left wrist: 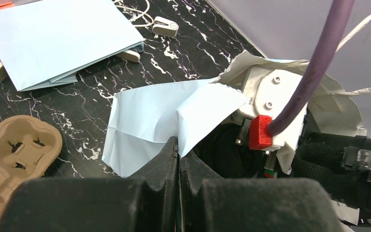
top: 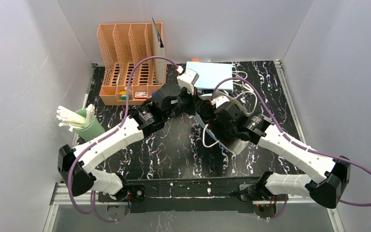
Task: Pack the takeout coffee
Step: Place the coffee cup on the cup tray.
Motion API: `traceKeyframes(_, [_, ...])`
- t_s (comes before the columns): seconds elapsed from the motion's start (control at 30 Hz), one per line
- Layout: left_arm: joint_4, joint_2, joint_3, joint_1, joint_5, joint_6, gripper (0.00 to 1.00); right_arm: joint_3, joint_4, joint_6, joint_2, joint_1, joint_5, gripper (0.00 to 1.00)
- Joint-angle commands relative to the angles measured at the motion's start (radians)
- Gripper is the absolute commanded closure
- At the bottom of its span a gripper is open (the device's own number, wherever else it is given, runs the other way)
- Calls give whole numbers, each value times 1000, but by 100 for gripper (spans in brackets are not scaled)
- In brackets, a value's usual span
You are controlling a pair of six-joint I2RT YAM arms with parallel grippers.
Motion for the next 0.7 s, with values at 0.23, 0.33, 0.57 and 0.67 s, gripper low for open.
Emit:
traceKeyframes(0.23, [4, -23, 13, -5, 47, -42, 100, -135, 261, -84, -86, 2, 33, 76])
traceKeyframes(0.33, [-1, -24, 5, -5, 58, -43, 100, -161, 315, -95, -109, 2, 35, 76])
traceKeyframes(0.57, [-7, -8, 0, -5, 69, -52, 100, -187, 326, -87, -65, 2, -11, 76])
traceKeyframes(0.67, [-18, -7, -3, -5, 69, -62, 100, -182, 315, -83, -46, 1, -43, 76])
